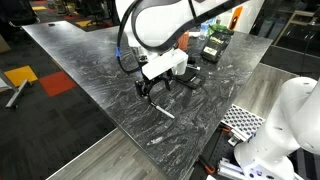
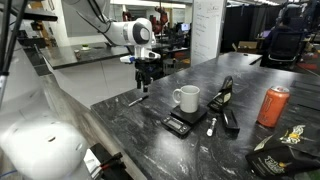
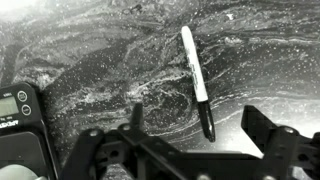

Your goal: Remove the black marker from the mug then put the mug on the black scale, move the scale to the right and put the marker back in the mug.

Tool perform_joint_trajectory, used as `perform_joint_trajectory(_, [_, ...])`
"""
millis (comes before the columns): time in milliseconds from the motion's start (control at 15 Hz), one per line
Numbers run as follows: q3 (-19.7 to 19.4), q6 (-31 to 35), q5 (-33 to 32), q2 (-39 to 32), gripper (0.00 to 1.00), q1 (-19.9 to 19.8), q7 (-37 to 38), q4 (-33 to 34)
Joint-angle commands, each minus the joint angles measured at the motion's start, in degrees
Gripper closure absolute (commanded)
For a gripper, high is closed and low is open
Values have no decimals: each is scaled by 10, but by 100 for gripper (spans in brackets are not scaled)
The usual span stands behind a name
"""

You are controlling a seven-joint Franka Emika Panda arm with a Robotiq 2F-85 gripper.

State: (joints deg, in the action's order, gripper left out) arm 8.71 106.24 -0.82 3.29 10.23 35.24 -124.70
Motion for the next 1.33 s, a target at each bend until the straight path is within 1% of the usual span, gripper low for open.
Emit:
perform_joint_trajectory(0, [7, 33, -9, -16, 0, -2, -103, -1])
perform_joint_trajectory(400, [9, 110, 7, -29, 0, 2, -279, -23])
perform_joint_trajectory(533, [8, 124, 16, -33, 0, 2, -315, -31])
perform_joint_trajectory(667, [8, 125, 23, -35, 0, 1, -326, -39])
perform_joint_trajectory(867, [6, 110, 37, -36, 0, -2, -301, -44])
perform_joint_trajectory(1000, [2, 106, 65, -37, 0, -5, -296, -46])
perform_joint_trajectory(1067, [-1, 107, 83, -37, 25, -7, -290, -47])
perform_joint_trajectory(1133, [-4, 107, 98, -38, 28, -9, -286, -47])
perform_joint_trajectory(1200, [-6, 108, 109, -38, 34, -11, -280, -48])
perform_joint_trajectory(1267, [-8, 110, 116, -38, 43, -13, -274, -48])
